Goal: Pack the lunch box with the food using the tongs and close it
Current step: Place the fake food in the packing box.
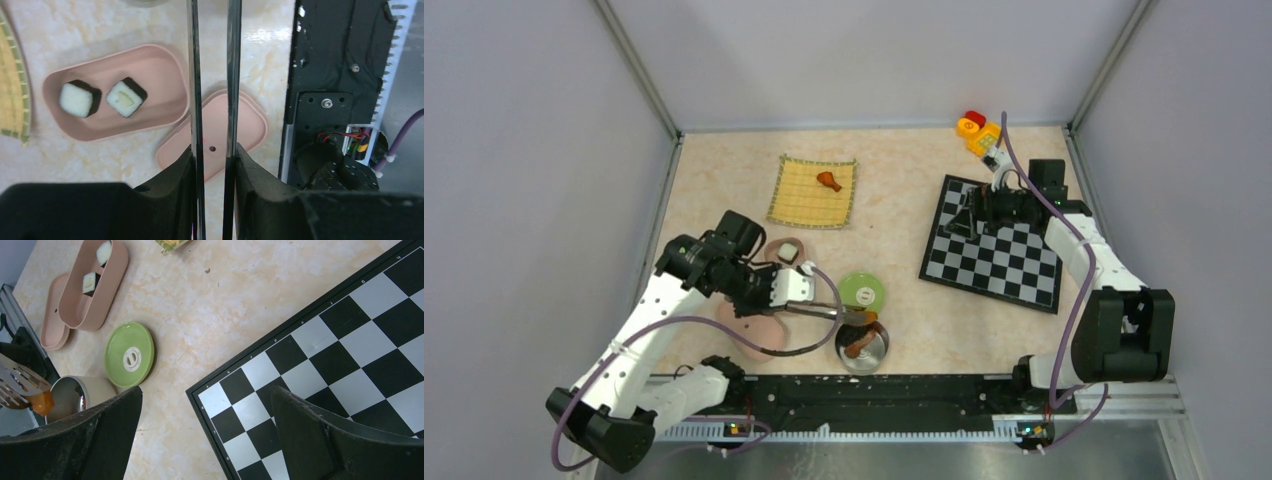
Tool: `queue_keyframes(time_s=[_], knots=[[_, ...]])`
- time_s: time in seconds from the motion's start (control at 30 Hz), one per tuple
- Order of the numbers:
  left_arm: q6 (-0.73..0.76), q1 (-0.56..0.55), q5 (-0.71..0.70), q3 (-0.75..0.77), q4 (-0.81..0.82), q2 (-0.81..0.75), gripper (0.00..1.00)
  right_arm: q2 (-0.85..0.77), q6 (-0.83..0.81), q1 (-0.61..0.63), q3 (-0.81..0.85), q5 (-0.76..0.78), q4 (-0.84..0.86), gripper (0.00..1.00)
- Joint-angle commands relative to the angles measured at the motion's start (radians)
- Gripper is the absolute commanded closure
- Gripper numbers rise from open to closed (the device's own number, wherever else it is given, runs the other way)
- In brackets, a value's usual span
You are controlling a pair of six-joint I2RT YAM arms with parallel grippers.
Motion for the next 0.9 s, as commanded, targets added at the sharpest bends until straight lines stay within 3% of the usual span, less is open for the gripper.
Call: queue_keyframes(time_s=[0.0,0.47,0.73,0.87], knots=[[-0.006,-0.058,0.026,-0.049,-0.037,-0.025,0.72,0.009,-0.017,-0.008,0.003,0.004,0.024,0.02],[-0.074,-0.192,-0.052,-0.113,0.022,0.002,0.66,0.02,-0.021,-0.008,0.003,0.007,0.022,0.02],[-0.082,-0.22,-0.081,-0.093,0.034,0.027,0.53,0.022,-0.023,-0.008,0.003,0.006,0.02,0.02],[-0.082,-0.22,-0.085,-0.084,0.039,0.03,0.52,0.023,-0.024,-0.008,0.004,0.003,0.018,0.02]])
